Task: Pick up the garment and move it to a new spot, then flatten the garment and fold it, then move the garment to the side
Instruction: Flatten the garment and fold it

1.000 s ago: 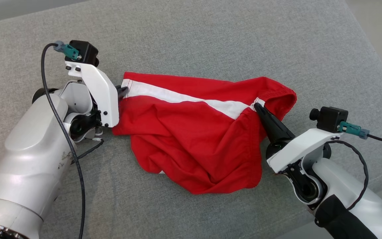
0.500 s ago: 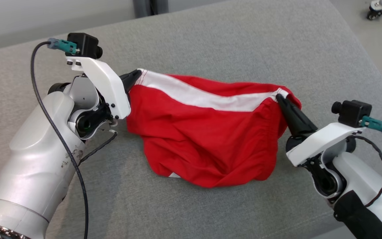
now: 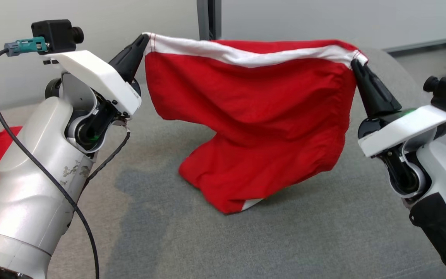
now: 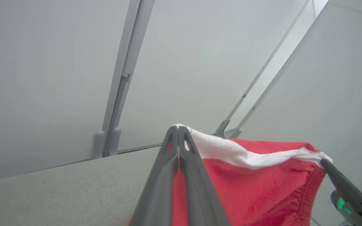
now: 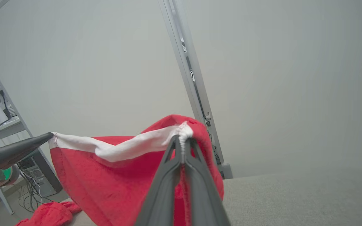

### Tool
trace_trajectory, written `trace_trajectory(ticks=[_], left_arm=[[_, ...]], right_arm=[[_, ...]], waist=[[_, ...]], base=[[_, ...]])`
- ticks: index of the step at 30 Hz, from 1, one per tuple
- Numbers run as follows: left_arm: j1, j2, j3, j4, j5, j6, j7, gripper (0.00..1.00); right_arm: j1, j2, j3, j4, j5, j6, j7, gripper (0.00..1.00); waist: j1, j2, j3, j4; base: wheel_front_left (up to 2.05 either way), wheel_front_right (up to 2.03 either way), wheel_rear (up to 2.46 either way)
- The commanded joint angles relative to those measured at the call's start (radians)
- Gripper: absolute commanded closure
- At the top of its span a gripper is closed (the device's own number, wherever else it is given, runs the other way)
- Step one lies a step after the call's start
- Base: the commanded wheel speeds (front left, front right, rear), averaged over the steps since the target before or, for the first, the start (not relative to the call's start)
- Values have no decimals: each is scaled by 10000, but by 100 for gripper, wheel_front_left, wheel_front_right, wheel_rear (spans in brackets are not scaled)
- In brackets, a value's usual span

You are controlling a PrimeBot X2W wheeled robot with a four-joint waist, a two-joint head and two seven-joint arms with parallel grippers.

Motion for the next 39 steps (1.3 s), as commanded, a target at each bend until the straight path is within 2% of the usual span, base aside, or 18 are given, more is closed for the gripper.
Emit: trace_trajectory(ticks=[1,8,13,17,22,24,26,29,32,36,39], left_arm=[[-43,14,47,-70,-86,-4,-262,100],[-125,-117,433,-129,-200,-4,-1516,100],[20,-296,788,-121,-275,64,-2351,100],[332,-462,1054,-222,-646,137,-2505,100],[378,-393,1024,-139,-527,466,-2514,100],[225,-536,1155,-61,-888,486,-2227,100],[-145,-435,1299,89,-1005,590,-1952,100],[-1002,-342,1241,326,-823,818,-1646,100],[-2131,-543,1127,636,-589,943,-1527,100],[-3784,-890,1421,1358,-601,944,-1818,100],[-4986,-1259,1490,1838,-285,805,-2670,100]], right_arm=[[-55,-91,-41,-64,200,1,-20,100],[-407,-405,155,-453,1387,1,-14,100],[-426,-621,144,-471,3107,1,431,100],[-486,-832,412,-603,3772,1,852,100],[-886,-942,528,-437,4411,1,1213,100],[-1334,-1023,699,-6,4143,1,1304,100],[-1978,-908,945,363,3867,1,1406,100],[-3272,-803,1213,718,3451,1,1449,100],[-4649,-877,1497,1004,2927,1,1205,100],[-6528,-888,2086,1578,1788,1,352,100],[-7751,-764,2189,1609,1056,2,-6,100]], waist=[[0,0,-528,264],[0,0,-1057,620],[0,0,-1356,930],[0,0,-1369,1128],[0,0,-1049,1229],[0,0,-835,1210],[0,0,-435,1151],[0,0,587,1089],[0,0,1692,1125],[0,0,2942,1182],[0,0,3708,1236]], base=[[0,0,0],[0,0,0],[0,0,0],[0,0,0],[0,0,0],[0,0,0],[0,0,0],[0,0,0],[0,0,0],[0,0,0],[0,0,0]])
